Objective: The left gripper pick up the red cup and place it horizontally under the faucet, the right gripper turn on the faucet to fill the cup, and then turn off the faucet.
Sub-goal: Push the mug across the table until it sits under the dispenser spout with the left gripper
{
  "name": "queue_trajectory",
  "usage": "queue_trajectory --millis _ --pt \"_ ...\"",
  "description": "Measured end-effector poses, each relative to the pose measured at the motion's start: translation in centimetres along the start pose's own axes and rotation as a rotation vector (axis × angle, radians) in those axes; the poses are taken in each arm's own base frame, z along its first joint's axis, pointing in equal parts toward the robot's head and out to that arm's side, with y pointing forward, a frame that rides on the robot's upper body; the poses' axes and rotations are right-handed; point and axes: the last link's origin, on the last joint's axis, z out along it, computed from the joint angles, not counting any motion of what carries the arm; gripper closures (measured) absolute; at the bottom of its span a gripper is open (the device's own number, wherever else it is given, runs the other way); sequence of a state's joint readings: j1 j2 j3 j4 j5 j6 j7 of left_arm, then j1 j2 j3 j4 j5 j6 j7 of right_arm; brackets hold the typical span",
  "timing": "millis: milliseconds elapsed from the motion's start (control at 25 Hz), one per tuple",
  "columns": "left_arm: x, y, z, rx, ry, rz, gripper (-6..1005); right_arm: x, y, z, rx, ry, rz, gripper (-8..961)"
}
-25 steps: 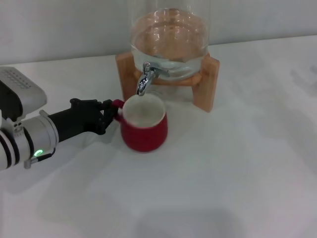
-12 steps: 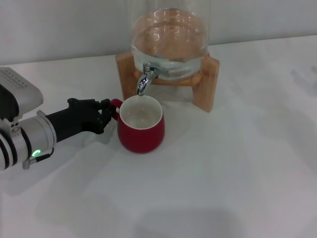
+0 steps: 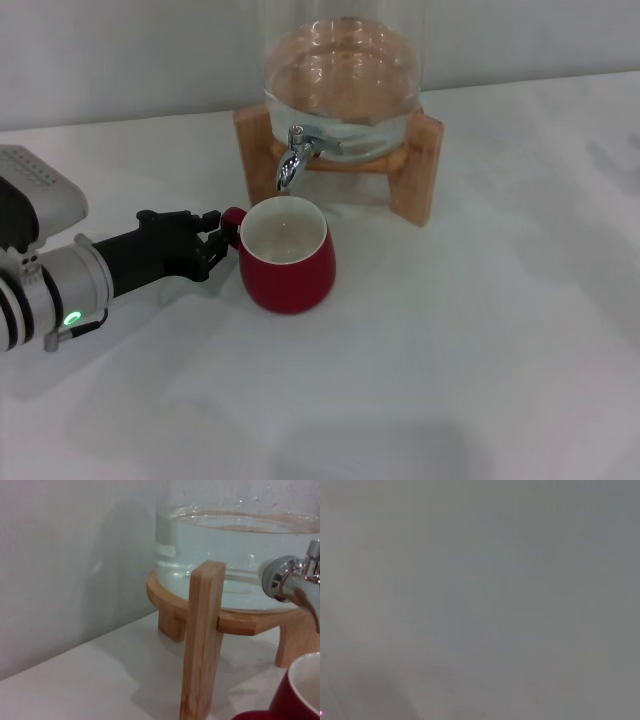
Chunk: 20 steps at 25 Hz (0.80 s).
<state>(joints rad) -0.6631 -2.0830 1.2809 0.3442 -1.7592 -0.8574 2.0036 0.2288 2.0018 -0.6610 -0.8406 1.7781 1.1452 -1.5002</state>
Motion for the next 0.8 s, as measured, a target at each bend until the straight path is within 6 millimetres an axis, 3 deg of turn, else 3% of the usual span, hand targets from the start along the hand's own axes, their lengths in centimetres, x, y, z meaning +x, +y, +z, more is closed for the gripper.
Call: queue_trajectory --millis 400,800 --pt "-0.7 -0.4 -1.4 0.039 0.030 -0.010 659 0.0 0.0 -0.1 -0.001 -0.001 0.002 171" --pt "-2.4 0.5 -2.3 0.021 -0.001 -0.009 651 -0.1 0.0 0.0 0.002 -0.003 0.001 171"
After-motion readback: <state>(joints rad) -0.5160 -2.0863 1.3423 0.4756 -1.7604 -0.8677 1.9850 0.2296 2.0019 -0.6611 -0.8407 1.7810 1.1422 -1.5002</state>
